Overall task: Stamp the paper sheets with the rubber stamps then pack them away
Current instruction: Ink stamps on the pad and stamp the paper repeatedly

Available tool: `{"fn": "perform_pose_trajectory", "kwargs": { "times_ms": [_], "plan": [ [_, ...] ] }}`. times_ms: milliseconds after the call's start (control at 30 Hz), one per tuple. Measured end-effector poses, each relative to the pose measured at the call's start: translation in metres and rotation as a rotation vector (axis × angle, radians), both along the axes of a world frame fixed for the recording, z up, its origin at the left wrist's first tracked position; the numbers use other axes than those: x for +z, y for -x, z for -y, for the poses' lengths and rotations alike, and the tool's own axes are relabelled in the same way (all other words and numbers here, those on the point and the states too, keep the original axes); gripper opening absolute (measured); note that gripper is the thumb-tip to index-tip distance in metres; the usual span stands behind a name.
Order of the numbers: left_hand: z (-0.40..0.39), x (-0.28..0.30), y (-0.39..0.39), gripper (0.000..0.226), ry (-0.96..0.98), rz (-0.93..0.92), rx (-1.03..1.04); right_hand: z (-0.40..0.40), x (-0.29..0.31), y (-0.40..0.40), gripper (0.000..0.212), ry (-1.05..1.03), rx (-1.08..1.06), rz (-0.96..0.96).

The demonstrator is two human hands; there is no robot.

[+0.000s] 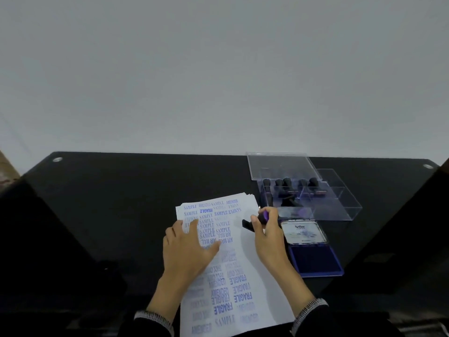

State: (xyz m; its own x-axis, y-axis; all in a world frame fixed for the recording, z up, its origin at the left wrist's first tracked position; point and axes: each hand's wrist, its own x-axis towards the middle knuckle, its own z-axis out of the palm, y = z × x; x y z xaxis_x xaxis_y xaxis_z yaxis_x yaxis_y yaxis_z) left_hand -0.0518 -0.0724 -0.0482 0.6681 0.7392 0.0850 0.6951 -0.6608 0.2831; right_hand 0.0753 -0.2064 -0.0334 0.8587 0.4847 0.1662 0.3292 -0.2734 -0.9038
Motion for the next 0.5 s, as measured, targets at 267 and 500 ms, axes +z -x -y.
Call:
{"fn": "perform_pose_trajectory", "kwargs": {
  "times_ms": [267,500],
  "plan": [
    [-0.004,0.003,-0.016,0.048,0.154,0.268,-0.297,-0.017,0.024,-0.020,0.016,-0.036,0.006,0.061],
    [-0.005,-0.007,-0.034,0.057,0.202,0.198,-0.383,-0.042,0.023,-0.036,0.018,0.243,0.179,0.096]
  ]
}}
